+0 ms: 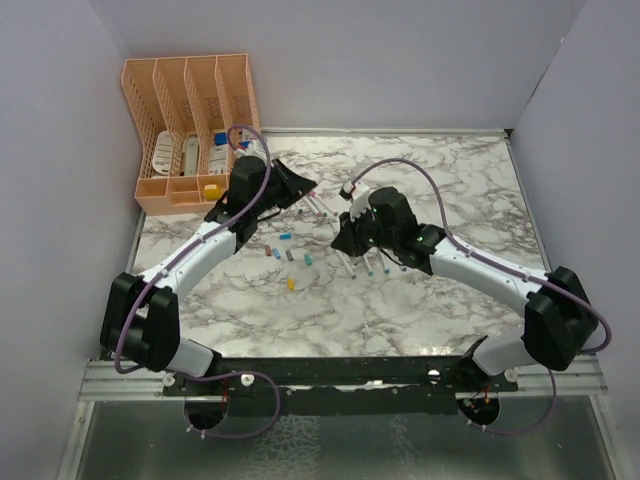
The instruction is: Open the pen caps
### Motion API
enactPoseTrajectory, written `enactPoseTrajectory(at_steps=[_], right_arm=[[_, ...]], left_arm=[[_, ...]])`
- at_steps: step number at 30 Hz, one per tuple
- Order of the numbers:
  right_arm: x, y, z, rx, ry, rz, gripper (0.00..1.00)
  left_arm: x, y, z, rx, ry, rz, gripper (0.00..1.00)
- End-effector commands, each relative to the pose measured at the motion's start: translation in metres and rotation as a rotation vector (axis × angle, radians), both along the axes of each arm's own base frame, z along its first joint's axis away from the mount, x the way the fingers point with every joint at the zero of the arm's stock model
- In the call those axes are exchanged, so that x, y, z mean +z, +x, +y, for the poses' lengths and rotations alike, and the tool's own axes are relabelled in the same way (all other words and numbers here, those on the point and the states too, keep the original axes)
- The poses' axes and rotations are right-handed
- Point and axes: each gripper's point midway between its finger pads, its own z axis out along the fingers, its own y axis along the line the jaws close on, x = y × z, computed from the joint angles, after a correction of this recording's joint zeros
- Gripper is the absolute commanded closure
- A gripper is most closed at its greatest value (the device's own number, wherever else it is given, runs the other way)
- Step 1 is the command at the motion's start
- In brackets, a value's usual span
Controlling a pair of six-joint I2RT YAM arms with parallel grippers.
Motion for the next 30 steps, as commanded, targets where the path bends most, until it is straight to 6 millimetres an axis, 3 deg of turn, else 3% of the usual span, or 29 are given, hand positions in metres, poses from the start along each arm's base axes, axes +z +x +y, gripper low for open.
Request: enactPoseTrajectory(at_steps=[1,4,7,13,21,25,30], right_arm=[[-0.019,-0.032,-0.027,-0.024,-0.043,0.074,0.99],[-0.022,-0.035,-0.039,-0.064,-0.055,0.067,0.99],[-0.023,-0.021,-0.050,-0.149,-0.092,0.031,0.99],[-0.045,0.050,-0.063,-0.360,-0.307,0.017,0.99],[-0.061,0.148,-0.054,-0.421,-0.291,0.023,0.99],[-0.080,0.180,-0.057,-0.426,-0.303,0.057,0.99],[-0.097,0.199,-0.061,-0.419,-0.302,0.080,0.99]], left_arm=[[0.012,0.053,0.037,0.166,0.045,-0.071,1.00],[0.007,0.058,0.036,0.161,0.054,-0.064,1.00],[-0.001,0.054,0.036,0.140,0.073,-0.046,1.00],[-0.041,0.008,0.052,0.079,0.193,0.042,1.00],[-0.084,-0.061,0.090,0.092,0.340,0.142,1.00],[-0.112,-0.082,0.105,0.101,0.406,0.203,1.00],[-0.140,-0.096,0.118,0.116,0.466,0.256,1.00]])
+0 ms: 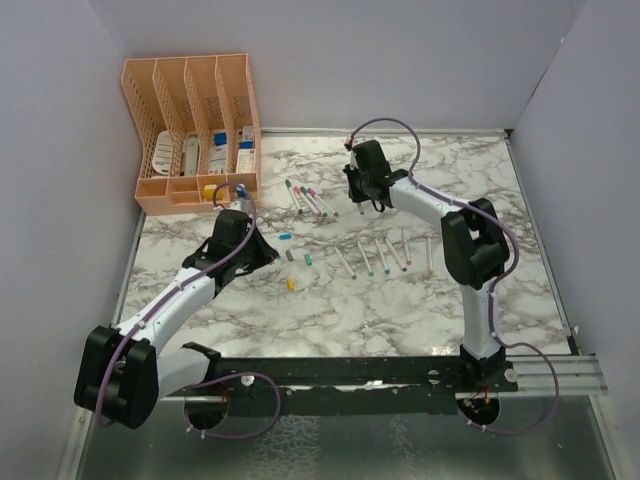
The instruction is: Open the pen caps
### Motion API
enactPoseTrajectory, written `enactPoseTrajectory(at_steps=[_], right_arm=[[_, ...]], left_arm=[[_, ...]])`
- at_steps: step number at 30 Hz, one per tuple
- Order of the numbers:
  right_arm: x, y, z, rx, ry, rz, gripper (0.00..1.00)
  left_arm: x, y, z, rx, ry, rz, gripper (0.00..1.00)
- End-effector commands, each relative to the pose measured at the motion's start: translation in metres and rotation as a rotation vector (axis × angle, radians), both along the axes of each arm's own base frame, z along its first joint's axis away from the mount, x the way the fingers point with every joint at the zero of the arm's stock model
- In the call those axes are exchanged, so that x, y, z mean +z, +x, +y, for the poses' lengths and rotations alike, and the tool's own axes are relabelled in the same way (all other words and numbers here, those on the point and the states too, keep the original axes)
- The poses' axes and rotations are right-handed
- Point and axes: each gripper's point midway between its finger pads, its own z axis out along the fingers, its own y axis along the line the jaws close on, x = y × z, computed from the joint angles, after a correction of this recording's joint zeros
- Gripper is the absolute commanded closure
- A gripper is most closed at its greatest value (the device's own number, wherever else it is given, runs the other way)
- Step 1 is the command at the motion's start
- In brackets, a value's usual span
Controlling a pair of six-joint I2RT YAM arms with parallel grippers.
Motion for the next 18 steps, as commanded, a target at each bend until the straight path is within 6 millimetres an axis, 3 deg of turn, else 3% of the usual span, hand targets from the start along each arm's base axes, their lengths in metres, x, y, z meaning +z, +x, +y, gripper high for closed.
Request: enactPoseTrajectory(at_steps=[1,11,18], right_arm=[[-0.009,0.010,0.001,0.032,-0.002,0.023,0.99],[-0.039,0.002,0.000,0.049,-0.001,0.091,0.99],[-0.047,-0.007,-0.002,0.051,0.001,0.124,0.88]], left_arm=[[-0.028,-0.015,0.019,0.023,0.109,0.056,1.00],[-0.059,-0.024,0.030,0.000,0.212,0.154,1.00],[-0.073,-0.025,0.030,-0.019,0.232,0.195,0.86]])
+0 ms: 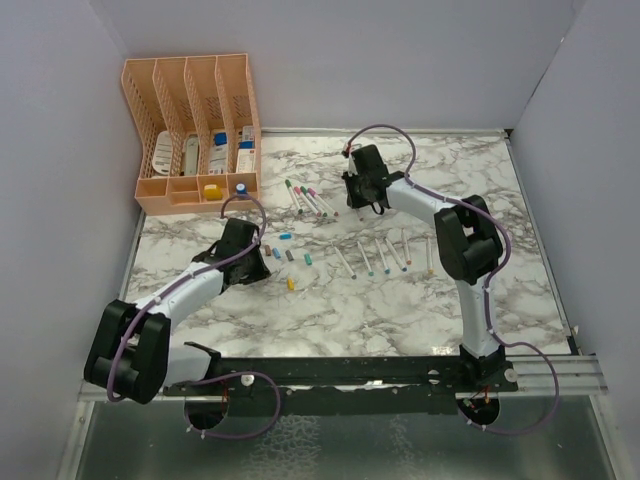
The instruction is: Open the pen caps
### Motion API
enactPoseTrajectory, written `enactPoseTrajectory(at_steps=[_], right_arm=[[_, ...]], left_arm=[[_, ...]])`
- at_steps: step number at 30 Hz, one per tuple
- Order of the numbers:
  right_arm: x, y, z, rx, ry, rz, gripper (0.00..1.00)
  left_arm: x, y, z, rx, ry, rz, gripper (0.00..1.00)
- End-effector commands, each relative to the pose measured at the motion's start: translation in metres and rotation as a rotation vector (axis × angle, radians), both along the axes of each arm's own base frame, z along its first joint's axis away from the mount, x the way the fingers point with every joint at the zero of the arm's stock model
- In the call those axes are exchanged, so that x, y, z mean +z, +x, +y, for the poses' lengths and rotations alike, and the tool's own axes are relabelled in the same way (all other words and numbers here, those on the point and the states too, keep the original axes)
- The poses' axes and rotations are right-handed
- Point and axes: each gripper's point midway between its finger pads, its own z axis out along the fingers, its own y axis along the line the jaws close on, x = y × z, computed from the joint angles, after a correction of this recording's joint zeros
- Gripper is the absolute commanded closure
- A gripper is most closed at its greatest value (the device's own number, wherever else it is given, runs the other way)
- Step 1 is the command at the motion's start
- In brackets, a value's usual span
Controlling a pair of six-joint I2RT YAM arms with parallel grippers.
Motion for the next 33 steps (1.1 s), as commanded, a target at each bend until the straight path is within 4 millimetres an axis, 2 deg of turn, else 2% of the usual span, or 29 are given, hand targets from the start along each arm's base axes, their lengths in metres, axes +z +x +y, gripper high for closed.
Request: enactPoseTrajectory(at_steps=[1,8,12,14,18,19,21,23,28,33], right_arm=[[-0.014,-0.010,0.001,0.015,0.009,0.047,0.86],[-0.021,-0.016,0.000,0.015,0.008,0.072,0.79],[-0.018,-0.015,-0.001,0.015,0.006,0.064,0.74],[-0.015,-0.013,0.000,0.016,0.006,0.059,0.68],[0.002,-0.006,0.000,0.010,0.008,0.026,0.63],[0.008,-0.004,0.001,0.013,0.013,0.010,0.59],[0.023,0.000,0.004,0.026,0.026,-0.026,0.55],[0.034,0.004,0.008,0.053,0.031,-0.053,0.49],[0.050,0.009,0.018,0.128,0.040,-0.089,0.37],[0.048,0.011,0.023,0.170,0.024,-0.087,0.36]], left_arm=[[-0.002,0.005,0.001,-0.018,0.033,0.002,0.85],[-0.006,0.009,-0.003,-0.023,0.028,0.010,0.63],[0.001,0.015,-0.006,-0.022,0.017,-0.009,0.59],[0.010,0.020,-0.007,-0.021,0.010,-0.027,0.56],[0.044,0.032,-0.008,-0.003,-0.006,-0.112,0.48],[0.056,0.035,-0.008,0.003,-0.014,-0.146,0.44],[0.077,0.039,-0.009,0.006,-0.033,-0.204,0.29],[0.095,0.041,-0.009,0.014,-0.052,-0.255,0.04],[0.113,0.039,-0.014,0.011,-0.110,-0.312,0.01],[0.117,0.035,-0.014,0.036,-0.146,-0.330,0.01]])
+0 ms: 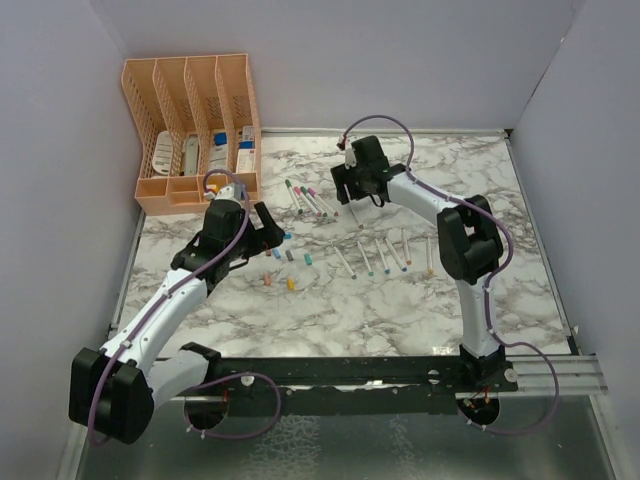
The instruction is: Open the pen caps
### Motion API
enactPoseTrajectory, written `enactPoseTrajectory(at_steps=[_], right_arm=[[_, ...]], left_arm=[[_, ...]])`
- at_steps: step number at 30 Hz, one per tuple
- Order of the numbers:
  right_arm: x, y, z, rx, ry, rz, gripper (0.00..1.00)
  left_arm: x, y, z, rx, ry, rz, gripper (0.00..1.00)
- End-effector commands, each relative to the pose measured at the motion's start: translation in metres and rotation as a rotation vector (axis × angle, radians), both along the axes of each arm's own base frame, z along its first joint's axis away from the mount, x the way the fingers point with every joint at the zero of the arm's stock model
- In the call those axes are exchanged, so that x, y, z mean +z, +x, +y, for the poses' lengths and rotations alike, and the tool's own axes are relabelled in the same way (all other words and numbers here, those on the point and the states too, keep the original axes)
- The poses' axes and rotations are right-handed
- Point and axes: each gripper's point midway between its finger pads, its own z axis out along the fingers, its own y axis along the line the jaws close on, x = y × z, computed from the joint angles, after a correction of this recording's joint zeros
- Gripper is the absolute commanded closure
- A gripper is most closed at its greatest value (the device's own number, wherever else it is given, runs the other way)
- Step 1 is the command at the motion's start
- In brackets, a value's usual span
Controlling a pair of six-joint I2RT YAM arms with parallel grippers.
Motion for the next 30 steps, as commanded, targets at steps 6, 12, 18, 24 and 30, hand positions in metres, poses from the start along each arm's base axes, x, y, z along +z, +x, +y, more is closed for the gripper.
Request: enactPoseTrajectory(at_steps=[6,12,18,24,30], right_arm=[[0.025,0.003,0.021,0.127,-0.011,-0.058,0.36],[0.022,0.000,0.030,0.163,-0.036,-0.062,0.41],[0.012,0.000,0.037,0.186,-0.064,-0.057,0.52],[0.007,0.000,0.043,0.202,-0.071,-0.048,0.55],[-0.002,-0.003,0.047,0.215,-0.078,-0.035,0.55]], left_arm=[[0.001,-0.003,0.000,0.024,-0.035,-0.016,0.01],[0.001,-0.002,-0.002,0.022,-0.042,-0.018,0.01],[-0.001,-0.003,-0.002,0.026,-0.055,-0.021,0.01],[-0.002,-0.003,-0.002,0.026,-0.052,-0.018,0.01],[0.003,-0.001,-0.002,0.029,-0.054,-0.030,0.01]])
